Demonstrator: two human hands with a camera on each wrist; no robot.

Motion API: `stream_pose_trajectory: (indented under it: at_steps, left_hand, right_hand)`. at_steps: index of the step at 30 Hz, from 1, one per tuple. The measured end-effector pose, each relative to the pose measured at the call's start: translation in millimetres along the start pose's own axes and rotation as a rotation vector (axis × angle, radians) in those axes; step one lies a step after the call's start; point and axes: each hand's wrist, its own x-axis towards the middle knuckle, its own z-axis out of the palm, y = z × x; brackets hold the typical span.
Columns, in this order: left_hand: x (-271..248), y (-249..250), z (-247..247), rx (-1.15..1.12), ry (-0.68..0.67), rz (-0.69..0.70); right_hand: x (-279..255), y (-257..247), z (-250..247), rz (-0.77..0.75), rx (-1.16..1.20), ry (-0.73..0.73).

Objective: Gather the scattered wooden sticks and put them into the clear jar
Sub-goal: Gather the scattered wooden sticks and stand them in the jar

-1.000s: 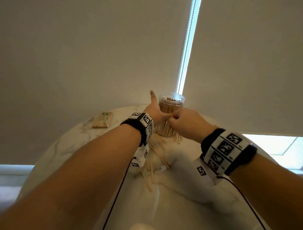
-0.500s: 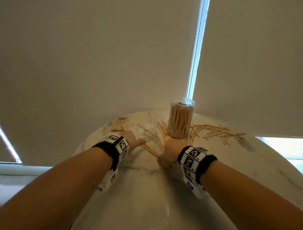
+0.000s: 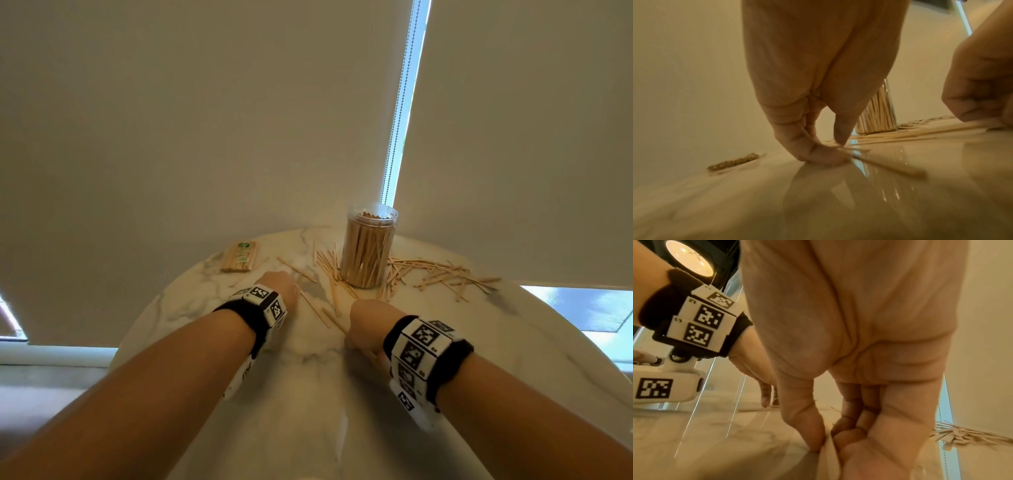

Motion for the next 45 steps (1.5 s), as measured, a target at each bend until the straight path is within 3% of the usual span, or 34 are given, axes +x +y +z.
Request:
stream_pose_trajectory:
  at_steps: [8,15,20,24,27,29,30,32,39,42,45]
  left_hand:
    - [5.8,13.4,-0.8,0.081,-0.033,0.004]
    - [4.5,24.0,-0.8,0.131,-0.015,0.068]
    - [3.6,42.4,-3.2,0.142,-0.034,0.048]
    - [2.1,44.7,7.4,0.311,-0.181,0.053]
    - [42.3,30.2,42.7,0.359,-0.302,-0.009]
    - [55.1,19.9,52.1,0.340,-0.302,-0.026]
    - [32.5,22.4,38.7,0.333,-0.273,-0.046]
    - [-8.1,24.1,17.9,0.267,-0.194,-0.012]
    - [-30.0,9.7,20.3,0.026,-0.114,-0.003]
    - [-43.9,12.5,13.3,-0.283,-0.042,-0.012]
    - [-51.5,17.7,9.9,-0.808,0.022,0.004]
  right_hand:
    - [-1.5,3.7,4.9,0.026,0.016,0.029]
    - [-9.6,26.3,3.5,0.077,0.222,0.002]
    - [-11.6,37.0,5.5,0.105,0.189,0.058]
    - [-12.4,46.4,5.3,0.104,0.271,0.053]
    - [-18.6,51.8,2.7,0.066,0.397,0.126]
    - [-23.9,54.3,-0.4,0.072,0.494,0.180]
    - [-27.2,54.9,-1.7,0.080,0.561,0.197]
    - [-34.7,55.0,-4.5,0.074,0.660,0.208]
    - [-55.3,49.9,-5.7,0.023,0.790,0.230]
    - [-61.8,45.7,-7.2,-0.004,0.838,0.234]
    - [-66.9,37.0,-10.1,-0.048,0.928,0.242]
